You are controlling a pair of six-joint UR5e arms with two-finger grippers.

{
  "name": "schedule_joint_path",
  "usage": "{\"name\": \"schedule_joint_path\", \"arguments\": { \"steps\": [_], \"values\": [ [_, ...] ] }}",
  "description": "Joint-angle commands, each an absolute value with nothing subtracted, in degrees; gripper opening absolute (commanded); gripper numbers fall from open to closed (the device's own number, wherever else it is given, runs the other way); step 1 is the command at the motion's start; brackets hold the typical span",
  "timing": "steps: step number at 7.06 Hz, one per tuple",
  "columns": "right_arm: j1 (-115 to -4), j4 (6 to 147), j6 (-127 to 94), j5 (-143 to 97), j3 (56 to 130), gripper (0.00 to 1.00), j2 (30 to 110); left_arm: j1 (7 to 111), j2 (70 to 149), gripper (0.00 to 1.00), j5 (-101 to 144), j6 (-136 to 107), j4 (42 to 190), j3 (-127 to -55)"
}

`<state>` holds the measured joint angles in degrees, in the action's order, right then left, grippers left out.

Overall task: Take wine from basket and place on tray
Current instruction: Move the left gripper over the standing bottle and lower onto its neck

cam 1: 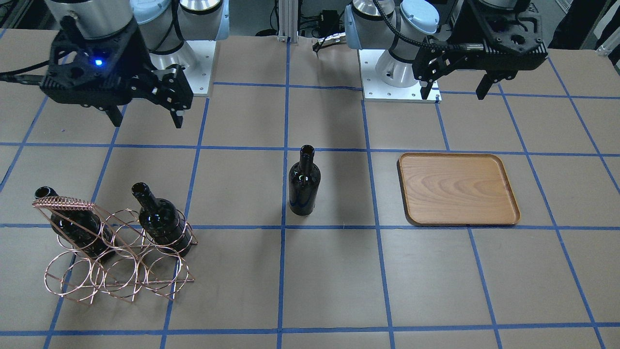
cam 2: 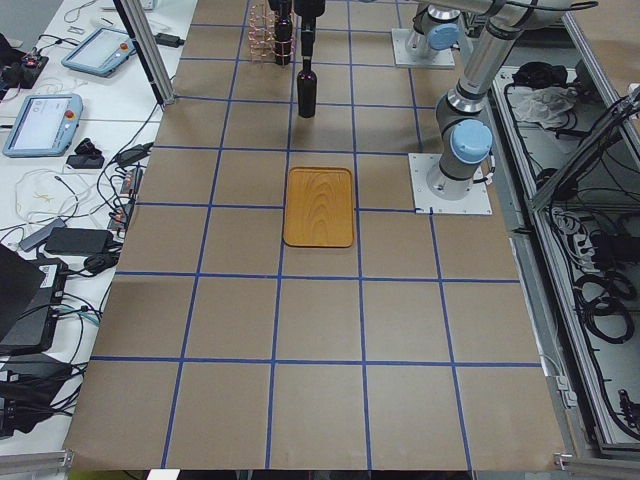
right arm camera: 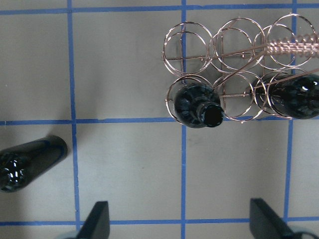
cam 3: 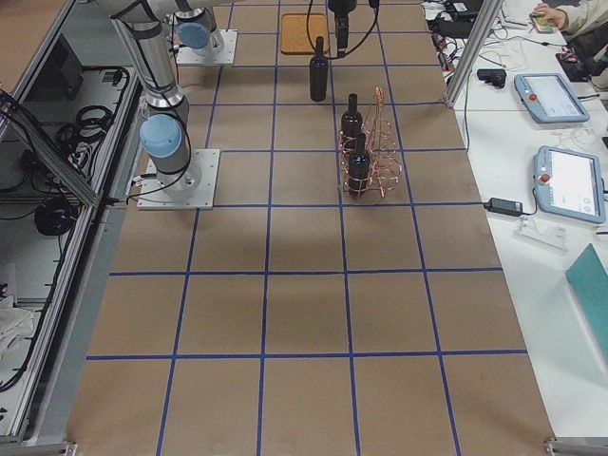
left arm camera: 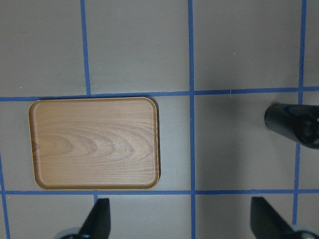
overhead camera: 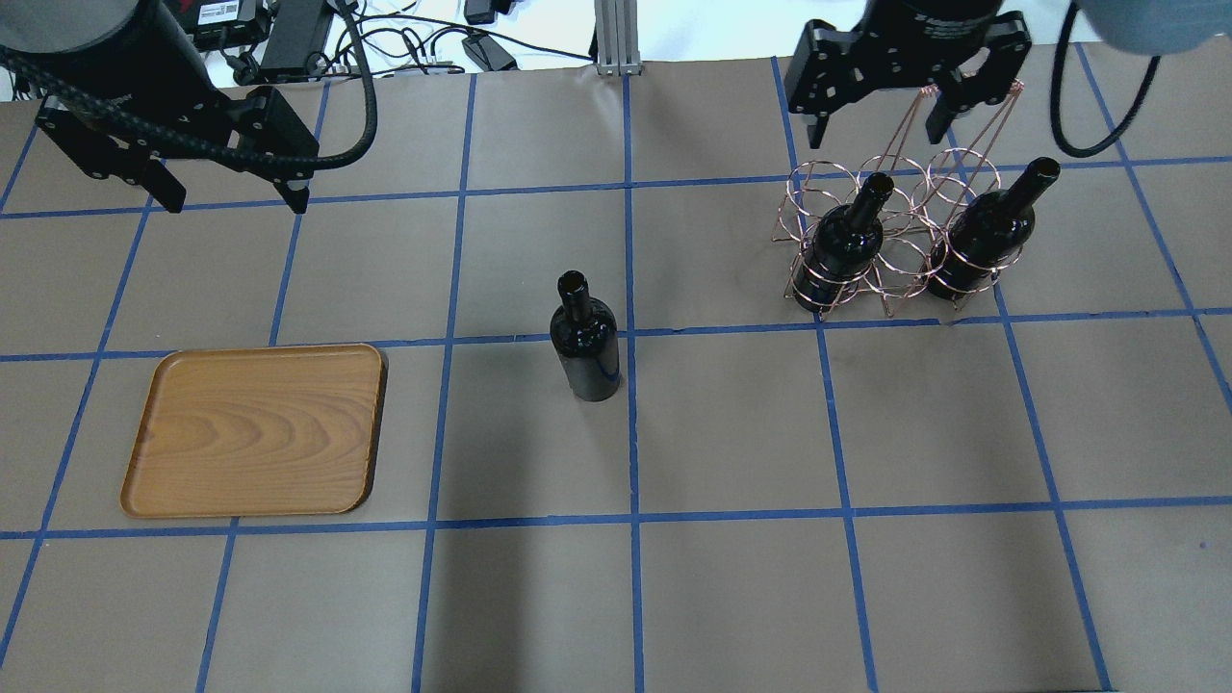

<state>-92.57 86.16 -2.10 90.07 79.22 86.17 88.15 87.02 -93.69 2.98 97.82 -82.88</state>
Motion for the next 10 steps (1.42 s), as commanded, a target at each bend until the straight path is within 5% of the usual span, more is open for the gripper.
{"name": "schedule_joint_path", "arguments": {
  "steps": [1, 5, 10],
  "values": [
    [-90.8, 88.2, 1.4, 90.2, 82.1, 1.0, 87.9, 88.2, 87.0, 1.0, -93.7, 3.0, 97.8, -82.9],
    [-90.9, 88.2, 1.1, 92.1, 82.1, 1.0, 87.9, 90.0, 90.2, 1.0, -88.5, -10.5, 92.9, -84.0],
    [-90.8, 87.8, 1.3, 92.2, 82.5, 1.0, 87.9, 110.0, 103.3, 0.98, -87.6, -24.8, 83.4, -85.1]
  ]
}}
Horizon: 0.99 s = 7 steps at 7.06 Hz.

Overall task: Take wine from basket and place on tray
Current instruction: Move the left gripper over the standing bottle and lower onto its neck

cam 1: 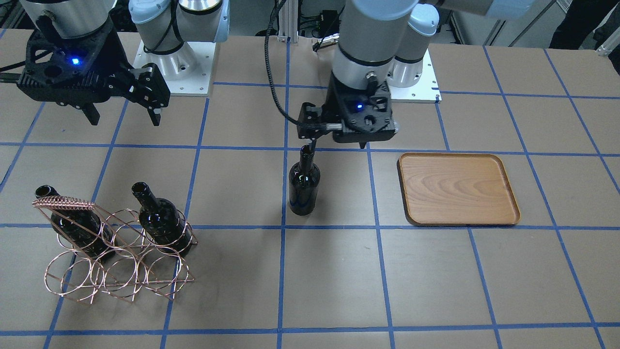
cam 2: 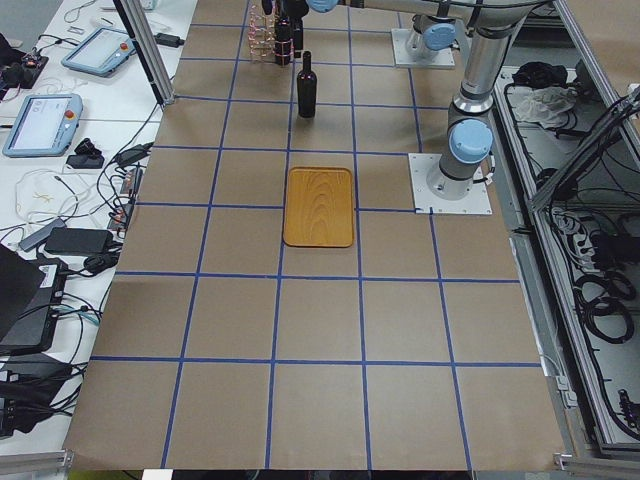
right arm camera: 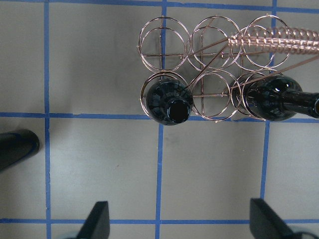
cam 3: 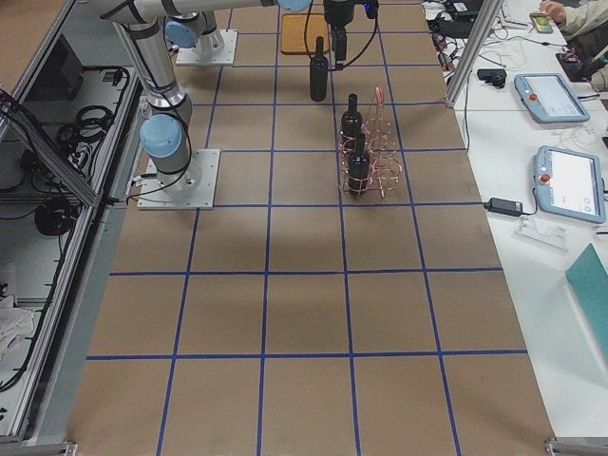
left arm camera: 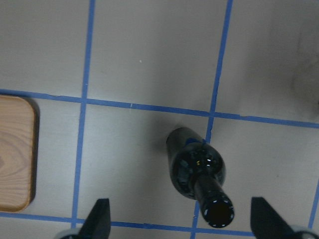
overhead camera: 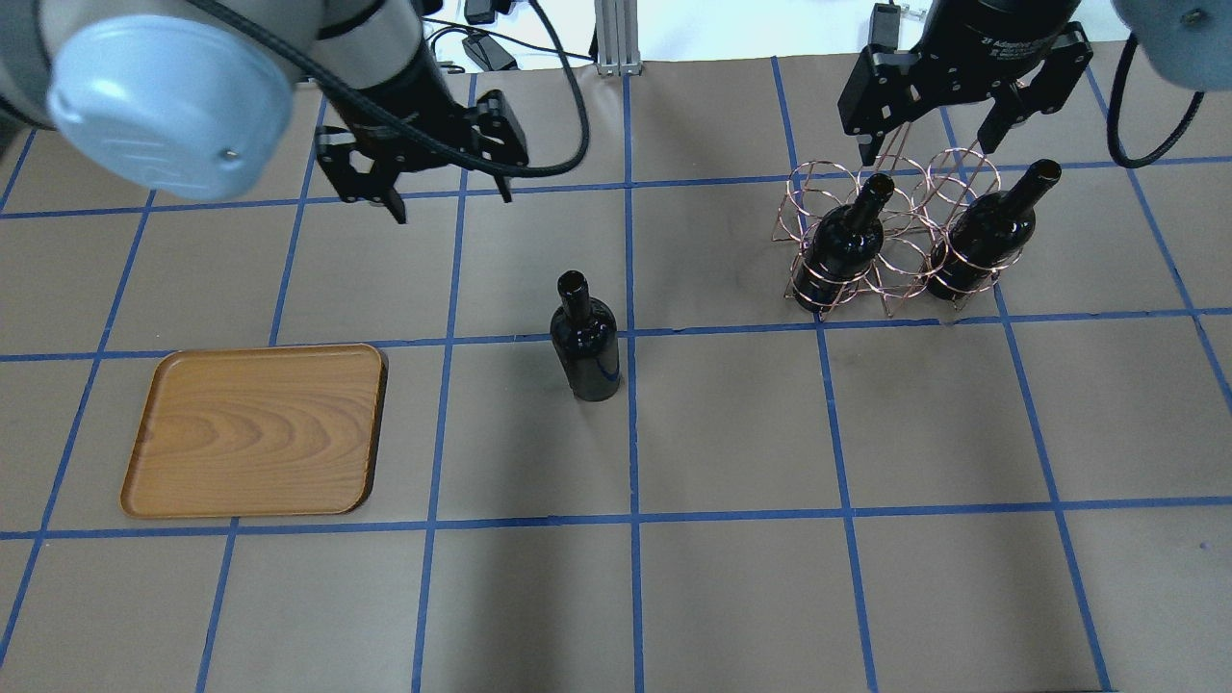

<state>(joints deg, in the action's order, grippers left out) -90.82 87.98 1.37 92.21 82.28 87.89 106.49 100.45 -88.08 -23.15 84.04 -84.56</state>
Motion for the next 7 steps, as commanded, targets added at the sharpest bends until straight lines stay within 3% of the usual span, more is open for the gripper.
{"name": "schedule_joint_path", "arguments": {
  "steps": [1, 3, 4, 5, 7],
  "values": [
    [-90.8, 88.0, 1.4, 92.4, 83.6, 1.0, 88.0, 110.8, 103.4, 0.98, -87.7, -23.7, 83.3, -86.5],
    [-90.8, 88.1, 1.4, 92.2, 83.8, 1.0, 88.1, 110.7, 103.5, 0.93, -87.7, -23.4, 83.2, -88.0],
    [-90.8, 88.1, 1.3, 92.1, 83.8, 1.0, 88.0, 110.7, 103.5, 0.74, -87.7, -22.5, 83.2, -88.4],
    [-90.8, 88.1, 1.3, 92.2, 83.8, 1.0, 88.0, 110.6, 103.5, 0.48, -87.9, -21.7, 83.2, -88.4],
    [-90.8, 88.1, 1.3, 92.2, 83.8, 1.0, 88.0, 110.2, 103.5, 0.38, -87.7, -21.8, 80.5, -88.4]
  ]
}}
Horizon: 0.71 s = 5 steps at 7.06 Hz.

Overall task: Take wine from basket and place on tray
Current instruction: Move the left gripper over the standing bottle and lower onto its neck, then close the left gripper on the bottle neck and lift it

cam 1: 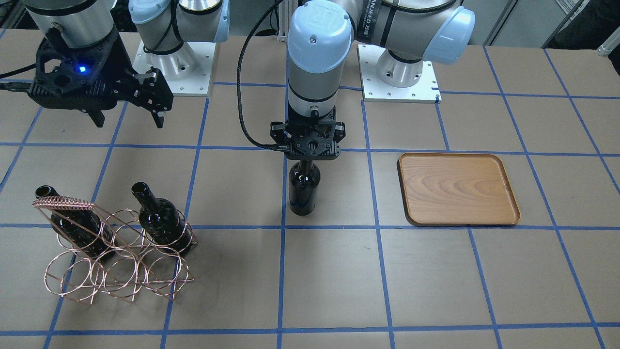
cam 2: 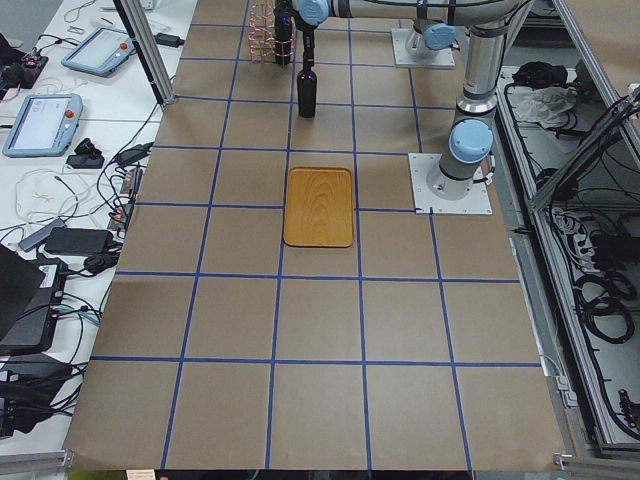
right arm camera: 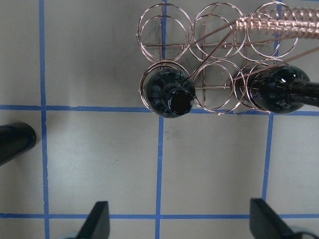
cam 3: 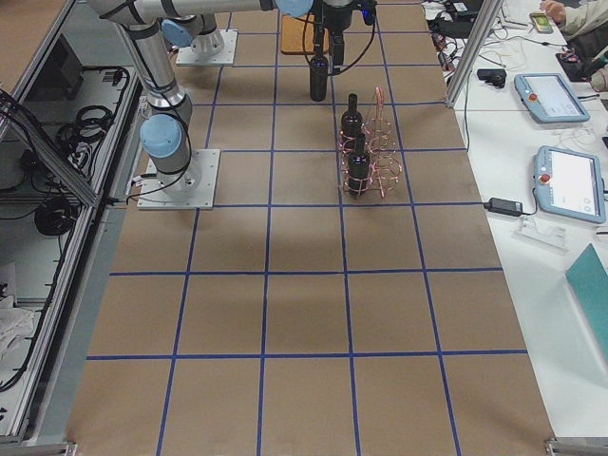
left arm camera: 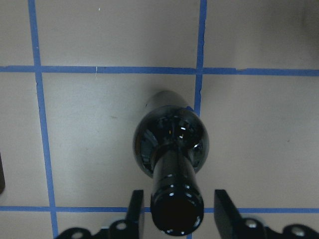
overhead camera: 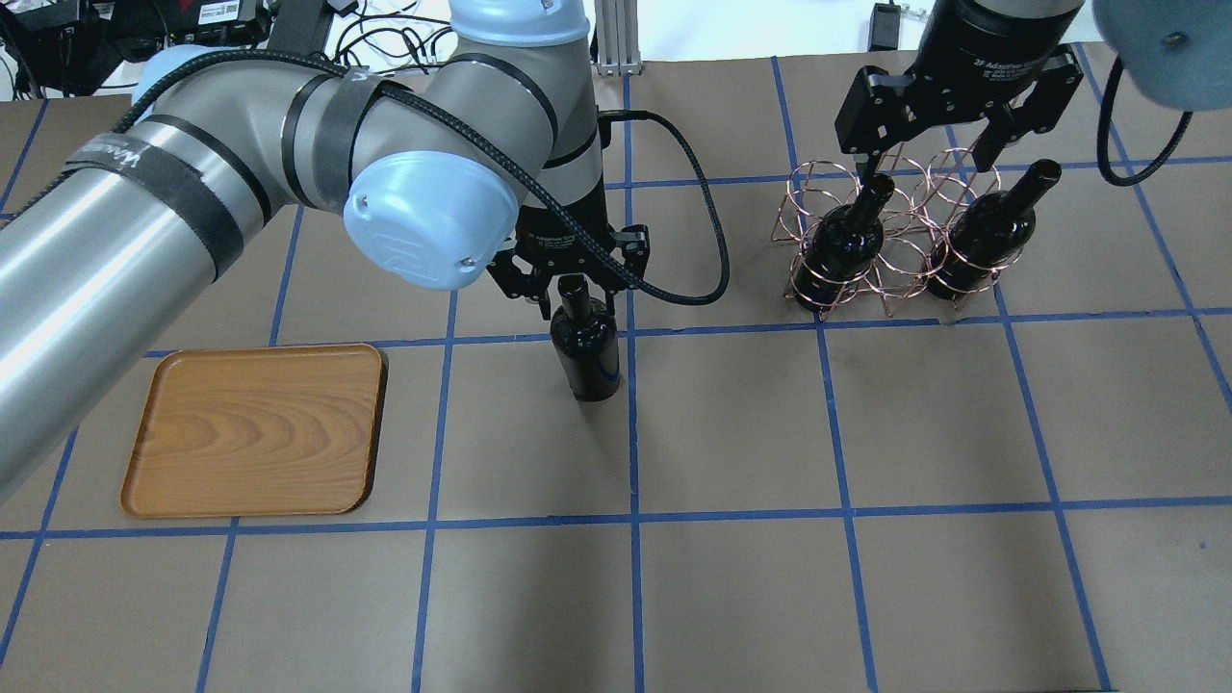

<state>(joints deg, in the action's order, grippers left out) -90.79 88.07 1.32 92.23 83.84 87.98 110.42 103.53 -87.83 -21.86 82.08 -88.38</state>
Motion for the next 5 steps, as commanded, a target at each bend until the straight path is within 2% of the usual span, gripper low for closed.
{"name": "schedule_joint_path", "arguments": {
  "steps": [1, 2, 4, 5],
  "values": [
    [-90.8, 88.1, 1.3, 92.2, 83.9, 1.0, 88.0, 110.1, 103.4, 0.34, -87.7, -21.8, 80.4, -88.3],
    [-90.8, 88.1, 1.3, 92.3, 83.9, 1.0, 88.0, 110.0, 103.3, 0.31, -87.8, -21.8, 80.4, -88.3],
    [-90.8, 88.0, 1.3, 92.3, 83.9, 1.0, 88.0, 108.2, 102.0, 0.11, -87.5, -21.6, 80.5, -88.2],
    [-90.8, 88.0, 1.4, 92.4, 83.9, 1.0, 88.0, 105.5, 101.2, 0.11, -87.8, -18.4, 80.9, -88.2]
  ]
}}
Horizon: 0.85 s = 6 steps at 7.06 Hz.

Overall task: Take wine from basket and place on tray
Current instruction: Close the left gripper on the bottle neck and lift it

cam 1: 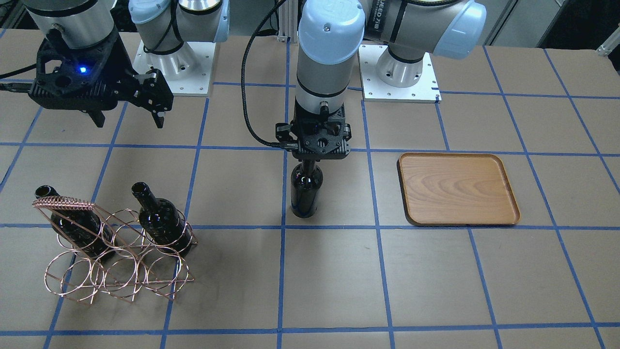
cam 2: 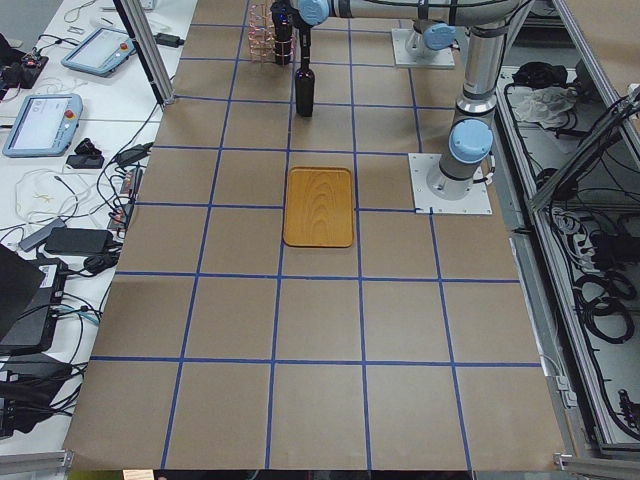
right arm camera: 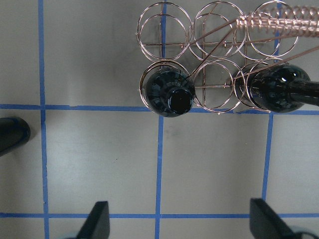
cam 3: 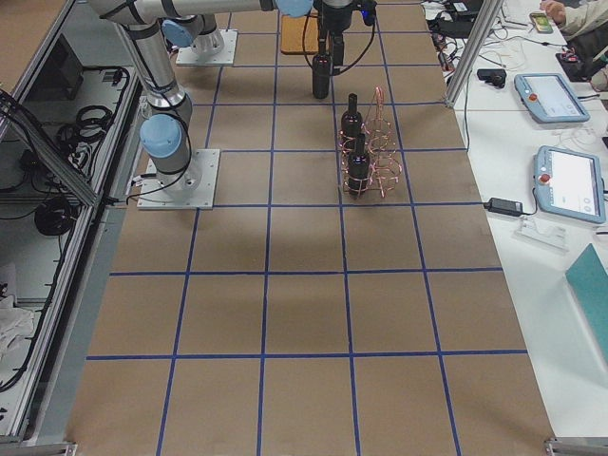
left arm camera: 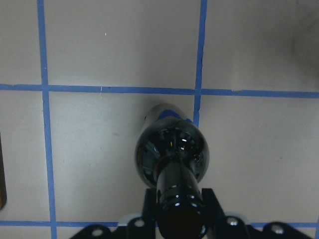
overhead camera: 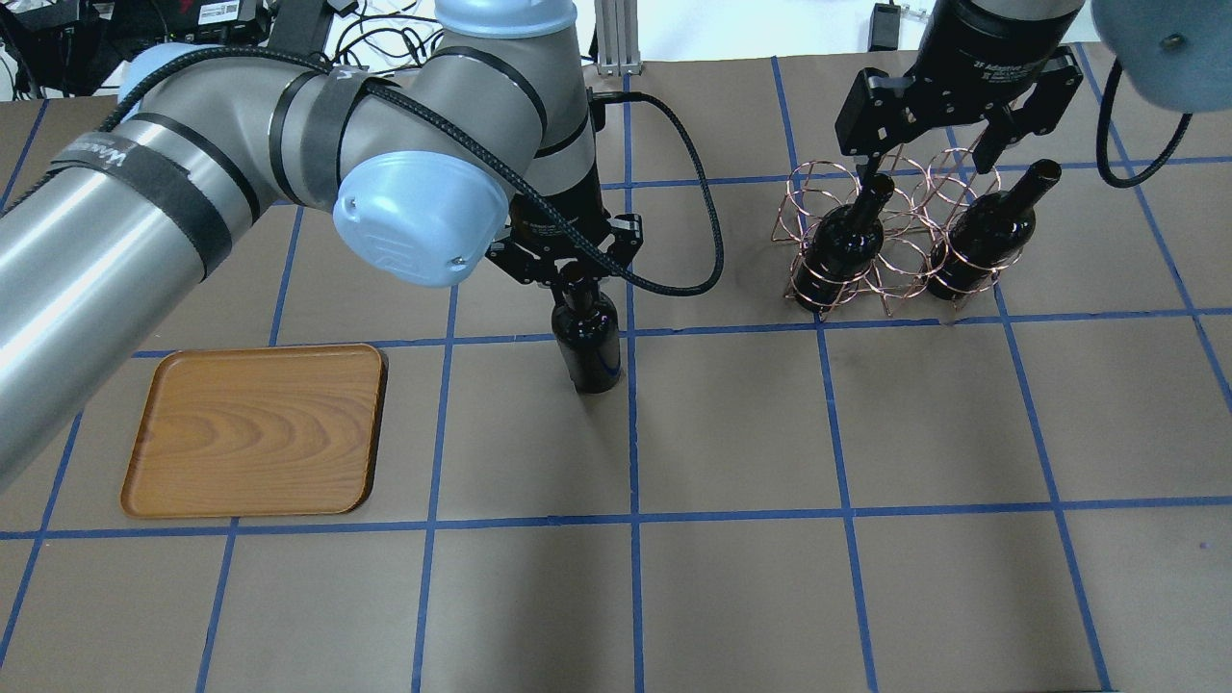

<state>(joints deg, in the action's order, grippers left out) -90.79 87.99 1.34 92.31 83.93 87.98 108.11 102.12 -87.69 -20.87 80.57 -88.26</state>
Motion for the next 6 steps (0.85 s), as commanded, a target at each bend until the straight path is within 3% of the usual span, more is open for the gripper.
{"name": "schedule_joint_path", "arguments": {
  "steps": [1, 4, 6],
  "values": [
    [-90.8, 87.9, 1.3, 92.4, 83.9, 1.0, 88.0, 102.3, 100.4, 0.11, -88.0, -12.7, 81.3, -88.5],
    [-90.8, 87.9, 1.2, 92.3, 84.0, 1.0, 88.0, 89.0, 92.8, 0.1, -88.9, 0.8, 93.8, -89.2],
    [-90.8, 87.8, 1.3, 92.4, 83.9, 1.0, 88.0, 75.0, 88.4, 0.1, -88.8, 14.9, 93.7, -95.0]
  ]
}}
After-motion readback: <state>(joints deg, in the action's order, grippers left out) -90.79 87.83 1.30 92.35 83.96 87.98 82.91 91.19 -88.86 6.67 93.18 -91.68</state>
